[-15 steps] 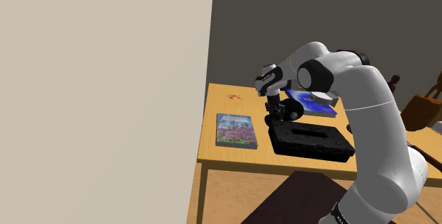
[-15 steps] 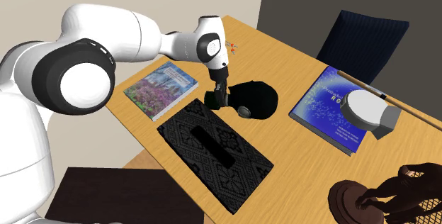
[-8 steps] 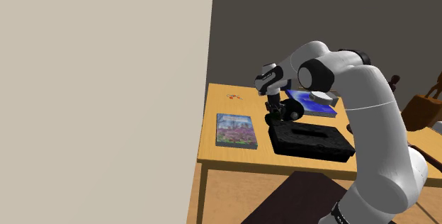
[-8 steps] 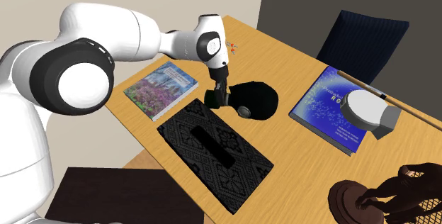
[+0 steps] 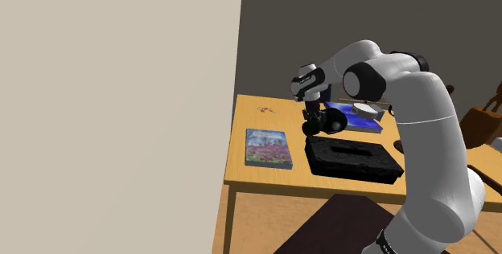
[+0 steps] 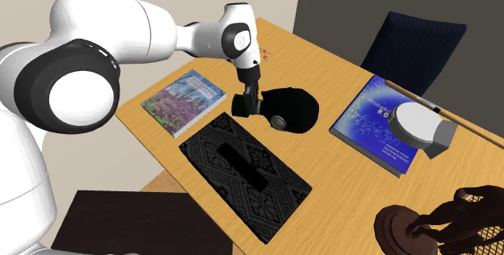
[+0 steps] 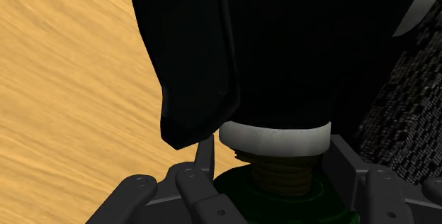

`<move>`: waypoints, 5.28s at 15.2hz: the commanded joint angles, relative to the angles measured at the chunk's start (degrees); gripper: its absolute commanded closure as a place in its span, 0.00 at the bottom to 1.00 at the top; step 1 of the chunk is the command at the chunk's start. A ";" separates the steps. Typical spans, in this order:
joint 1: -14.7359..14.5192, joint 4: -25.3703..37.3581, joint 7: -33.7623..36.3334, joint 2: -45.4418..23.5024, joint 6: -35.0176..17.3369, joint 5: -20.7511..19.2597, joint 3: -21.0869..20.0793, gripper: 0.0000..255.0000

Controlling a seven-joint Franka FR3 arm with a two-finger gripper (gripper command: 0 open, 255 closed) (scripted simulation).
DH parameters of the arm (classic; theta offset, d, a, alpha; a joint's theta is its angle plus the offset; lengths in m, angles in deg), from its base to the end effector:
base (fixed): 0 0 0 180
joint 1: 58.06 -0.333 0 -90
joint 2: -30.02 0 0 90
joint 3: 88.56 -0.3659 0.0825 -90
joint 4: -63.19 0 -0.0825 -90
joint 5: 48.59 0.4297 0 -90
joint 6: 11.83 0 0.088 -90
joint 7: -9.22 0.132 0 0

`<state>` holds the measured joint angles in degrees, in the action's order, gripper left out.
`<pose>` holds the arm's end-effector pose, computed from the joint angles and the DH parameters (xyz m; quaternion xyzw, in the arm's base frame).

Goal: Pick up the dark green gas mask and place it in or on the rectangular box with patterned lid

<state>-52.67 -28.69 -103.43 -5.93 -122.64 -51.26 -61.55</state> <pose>0.6284 -0.3554 0.2727 -0.7276 -0.6573 0.1860 0.0624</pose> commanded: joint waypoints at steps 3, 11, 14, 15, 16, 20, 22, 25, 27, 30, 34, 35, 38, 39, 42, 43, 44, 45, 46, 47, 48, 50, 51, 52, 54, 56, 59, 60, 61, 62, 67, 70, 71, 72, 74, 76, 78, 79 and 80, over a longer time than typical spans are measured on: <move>-0.20 0.88 -0.41 1.68 2.26 -0.54 0.49 1.00; -0.63 3.22 -1.06 4.30 6.99 -1.38 1.17 1.00; -0.73 4.34 -1.34 5.12 8.85 -1.65 1.39 1.00; -0.76 4.74 -1.44 5.38 9.48 -1.74 1.46 1.00; -0.79 5.16 -1.54 5.62 10.11 -1.82 1.53 1.00; -0.85 7.01 -1.98 6.47 12.69 -2.11 1.78 1.00; -0.86 8.03 -2.22 6.83 14.01 -2.24 1.89 1.00; -2.99 0.41 -0.90 12.38 11.82 -4.35 2.65 1.00; -4.82 -6.73 0.71 17.58 9.72 -6.56 3.26 1.00; -6.98 -16.32 3.49 25.21 7.46 -10.13 3.87 1.00; -8.63 -27.58 7.65 35.33 5.97 -15.12 3.92 1.00; -8.81 -30.19 8.71 37.86 5.86 -16.34 3.78 1.00; -8.80 -37.61 11.80 45.46 6.06 -19.81 3.01 1.00; -8.62 -39.97 12.76 47.99 6.29 -20.86 2.64 1.00; -7.62 -47.22 15.52 56.15 7.58 -23.78 1.20 1.00; -7.52 -47.70 15.63 55.75 6.73 -23.80 1.29 1.00; -7.50 -48.16 15.75 55.35 5.88 -23.85 1.46 1.00; -7.50 -48.62 15.88 54.94 5.03 -23.90 1.64 1.00; -7.50 -49.06 16.01 54.51 4.17 -23.94 1.83 1.00; -7.50 -49.49 16.13 54.06 3.30 -23.99 2.01 1.00; -7.50 -49.91 16.25 53.59 2.43 -24.02 2.19 1.00; -7.51 -50.71 16.47 52.60 0.67 -24.08 2.56 1.00; -7.52 -51.09 16.58 52.07 -0.21 -24.10 2.74 1.00; -7.53 -51.46 16.69 51.53 -1.11 -24.12 2.92 1.00; -7.54 -52.17 16.88 50.39 -2.92 -24.12 3.27 1.00; -7.54 -52.26 16.90 50.24 -3.15 -24.12 3.30 1.00; -7.53 -52.26 16.90 50.23 -3.16 -24.12 3.29 1.00; -7.53 -52.26 16.90 50.23 -3.16 -24.12 3.29 1.00; -7.52 -52.26 16.90 50.23 -3.16 -24.12 3.29 1.00; -7.52 -52.26 16.90 50.23 -3.16 -24.12 3.29 1.00; -7.53 -52.24 16.90 50.22 -3.15 -24.10 3.28 0.00; -8.18 -49.47 16.73 51.46 0.97 -23.09 2.14 0.00; -8.52 -47.97 16.63 51.91 2.98 -22.57 1.59 0.00; -8.77 -46.74 16.54 52.19 4.52 -22.17 1.17 0.00; -8.76 -46.75 16.54 52.19 4.53 -22.17 1.17 0.00; -8.76 -46.74 16.54 52.19 4.52 -22.17 1.17 0.00; -8.76 -46.74 16.54 52.18 4.52 -22.17 1.17 0.00; -8.76 -46.74 16.54 52.18 4.52 -22.17 1.17 0.00; -8.76 -46.74 16.54 52.18 4.52 -22.17 1.17 0.00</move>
